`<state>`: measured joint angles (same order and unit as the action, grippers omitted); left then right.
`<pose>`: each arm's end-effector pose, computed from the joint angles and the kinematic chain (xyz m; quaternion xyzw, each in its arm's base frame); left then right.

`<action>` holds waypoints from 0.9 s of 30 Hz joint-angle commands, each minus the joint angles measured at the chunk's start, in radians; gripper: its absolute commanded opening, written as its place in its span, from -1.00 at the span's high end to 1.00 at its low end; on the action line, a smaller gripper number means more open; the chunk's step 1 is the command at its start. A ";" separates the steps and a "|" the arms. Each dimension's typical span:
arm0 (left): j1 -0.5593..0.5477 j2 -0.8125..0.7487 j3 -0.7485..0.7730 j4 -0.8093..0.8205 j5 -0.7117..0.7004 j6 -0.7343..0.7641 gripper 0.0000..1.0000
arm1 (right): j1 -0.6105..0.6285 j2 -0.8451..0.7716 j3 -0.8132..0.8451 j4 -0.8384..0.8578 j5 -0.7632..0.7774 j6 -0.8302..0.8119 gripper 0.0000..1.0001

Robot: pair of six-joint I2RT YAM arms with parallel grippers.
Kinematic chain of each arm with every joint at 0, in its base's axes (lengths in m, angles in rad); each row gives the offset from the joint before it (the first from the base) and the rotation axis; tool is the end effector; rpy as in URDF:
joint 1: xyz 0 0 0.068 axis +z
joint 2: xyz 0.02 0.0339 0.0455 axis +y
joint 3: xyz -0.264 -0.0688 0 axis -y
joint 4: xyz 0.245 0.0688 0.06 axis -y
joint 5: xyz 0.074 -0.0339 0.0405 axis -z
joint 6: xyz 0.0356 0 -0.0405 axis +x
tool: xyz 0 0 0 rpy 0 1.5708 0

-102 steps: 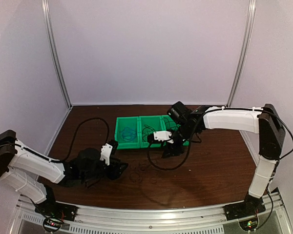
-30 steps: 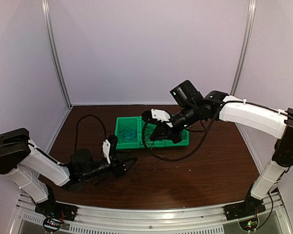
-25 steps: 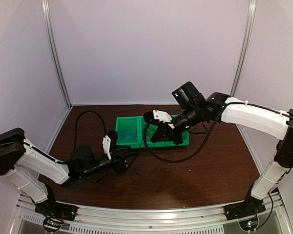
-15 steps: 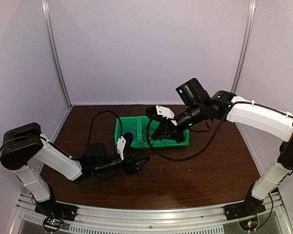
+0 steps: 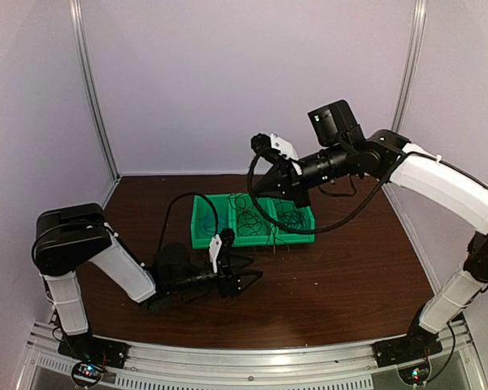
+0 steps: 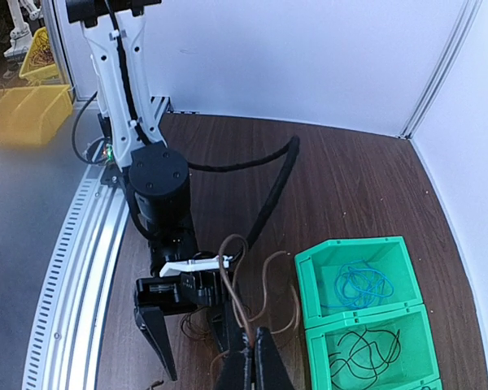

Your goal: Untangle the cables

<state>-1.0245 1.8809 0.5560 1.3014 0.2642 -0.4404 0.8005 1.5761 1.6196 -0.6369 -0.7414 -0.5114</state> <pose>0.1618 -0.2840 0.1393 0.2923 0.6526 -0.5332 0.4520 0.2242 0.2656 0.3920 -0.6367 0.5484 0.3796 0.3869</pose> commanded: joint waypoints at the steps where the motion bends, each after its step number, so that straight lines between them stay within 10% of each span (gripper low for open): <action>1: 0.001 0.042 0.011 0.096 0.038 -0.015 -0.25 | -0.003 -0.019 0.043 0.006 -0.033 0.034 1.00; 12: 0.044 0.132 -0.034 0.331 0.022 -0.266 -0.23 | -0.003 -0.011 0.071 0.007 -0.043 0.039 1.00; 27: 0.104 0.216 -0.065 0.552 0.053 -0.381 0.89 | -0.003 -0.020 0.057 0.010 -0.028 0.034 1.00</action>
<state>-0.9344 2.0800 0.4870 1.5555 0.2924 -0.7841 0.7998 1.5745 1.6634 -0.6342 -0.7670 -0.4854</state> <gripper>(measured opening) 0.108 0.008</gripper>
